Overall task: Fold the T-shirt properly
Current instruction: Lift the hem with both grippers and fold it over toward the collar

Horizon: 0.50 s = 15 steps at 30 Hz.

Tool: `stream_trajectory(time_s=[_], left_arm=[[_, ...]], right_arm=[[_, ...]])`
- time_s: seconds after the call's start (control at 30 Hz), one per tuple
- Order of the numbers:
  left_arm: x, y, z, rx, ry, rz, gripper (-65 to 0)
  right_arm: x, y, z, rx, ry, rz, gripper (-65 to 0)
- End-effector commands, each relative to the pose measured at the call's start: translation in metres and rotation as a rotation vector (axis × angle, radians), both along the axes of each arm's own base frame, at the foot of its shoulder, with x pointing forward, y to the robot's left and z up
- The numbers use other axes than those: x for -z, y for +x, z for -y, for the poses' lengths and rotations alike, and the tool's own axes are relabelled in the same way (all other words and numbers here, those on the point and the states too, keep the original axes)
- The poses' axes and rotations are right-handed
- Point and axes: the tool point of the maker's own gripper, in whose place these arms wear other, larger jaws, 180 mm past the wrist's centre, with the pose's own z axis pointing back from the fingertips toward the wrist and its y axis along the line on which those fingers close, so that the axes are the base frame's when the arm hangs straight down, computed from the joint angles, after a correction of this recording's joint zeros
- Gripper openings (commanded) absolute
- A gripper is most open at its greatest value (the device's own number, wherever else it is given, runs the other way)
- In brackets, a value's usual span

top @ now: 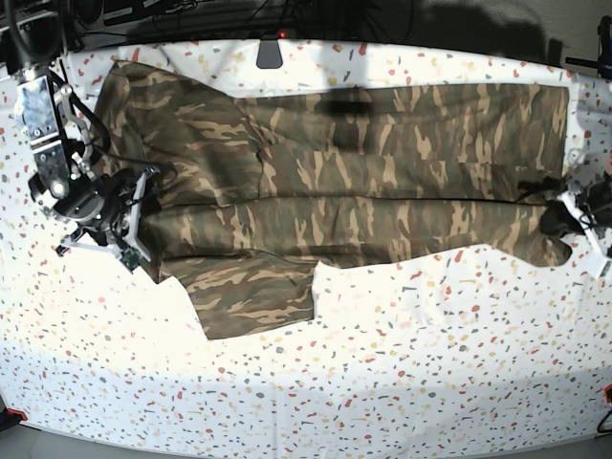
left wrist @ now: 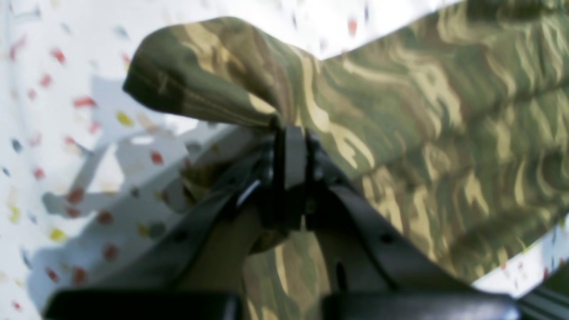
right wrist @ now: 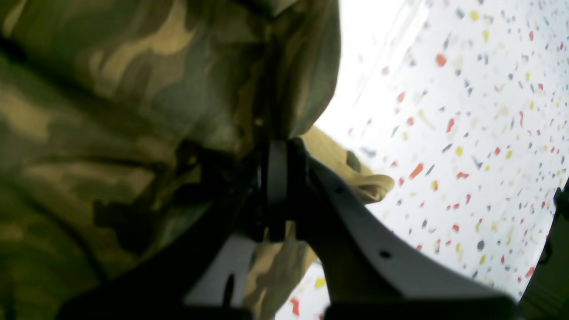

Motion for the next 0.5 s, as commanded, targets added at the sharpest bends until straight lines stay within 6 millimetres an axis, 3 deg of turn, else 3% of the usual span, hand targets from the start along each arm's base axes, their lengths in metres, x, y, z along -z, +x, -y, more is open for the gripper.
stream_trajectory(time_s=[0.0, 0.3, 0.47], left_arm=[[-0.016, 0.007, -0.005, 0.005, 0.013, 0.044, -65.0], [-0.007, -0.003, -0.006, 0.013, 0.024, 0.006, -65.0], [-0.003, -0.013, -0.005, 0.038, 0.052, -0.05, -65.0]], right_arm=[[-0.019, 0.008, 0.009, 0.008, -0.019, 0.053, -65.0], [-0.036, -0.01, 0.045, 0.116, -0.023, 0.097, -65.0], [-0.027, -0.025, 0.052, 0.136, -0.034, 0.059, -65.0]])
